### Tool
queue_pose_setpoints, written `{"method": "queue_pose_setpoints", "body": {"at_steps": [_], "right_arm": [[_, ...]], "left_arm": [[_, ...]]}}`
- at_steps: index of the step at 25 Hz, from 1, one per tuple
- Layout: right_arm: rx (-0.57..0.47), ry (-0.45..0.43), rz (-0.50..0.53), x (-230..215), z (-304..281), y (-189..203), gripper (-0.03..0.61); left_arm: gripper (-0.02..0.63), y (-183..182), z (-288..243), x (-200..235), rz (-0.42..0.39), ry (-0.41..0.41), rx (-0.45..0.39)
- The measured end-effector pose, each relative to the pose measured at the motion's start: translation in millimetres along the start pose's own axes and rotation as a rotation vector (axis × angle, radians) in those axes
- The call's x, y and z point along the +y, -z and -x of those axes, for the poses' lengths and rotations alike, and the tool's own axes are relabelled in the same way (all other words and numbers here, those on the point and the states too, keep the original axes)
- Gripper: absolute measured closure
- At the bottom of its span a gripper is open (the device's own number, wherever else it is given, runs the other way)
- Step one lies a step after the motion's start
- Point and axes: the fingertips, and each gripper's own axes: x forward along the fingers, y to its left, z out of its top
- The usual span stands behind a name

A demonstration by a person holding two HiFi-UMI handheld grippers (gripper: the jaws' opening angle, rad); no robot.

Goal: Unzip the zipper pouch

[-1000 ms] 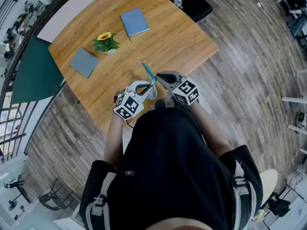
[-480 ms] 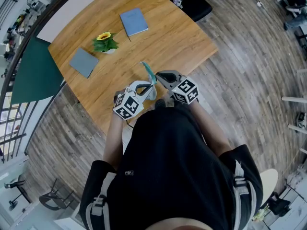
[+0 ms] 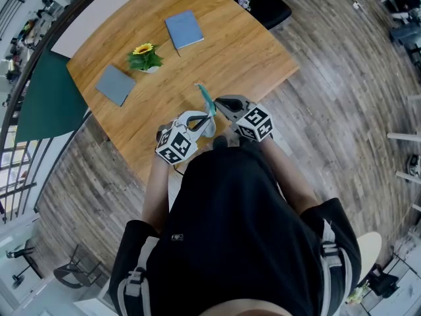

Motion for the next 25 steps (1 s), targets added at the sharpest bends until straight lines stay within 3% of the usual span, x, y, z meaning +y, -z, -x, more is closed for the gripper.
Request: {"method": "queue_pose_setpoints", "body": {"at_steps": [25], "right_arm": [[0.019,0.028,0.008,-10,-4,5,0.565]], "left_arm": [[0.606,-1,4,-5,-0.012,0.017,0.004]]}}
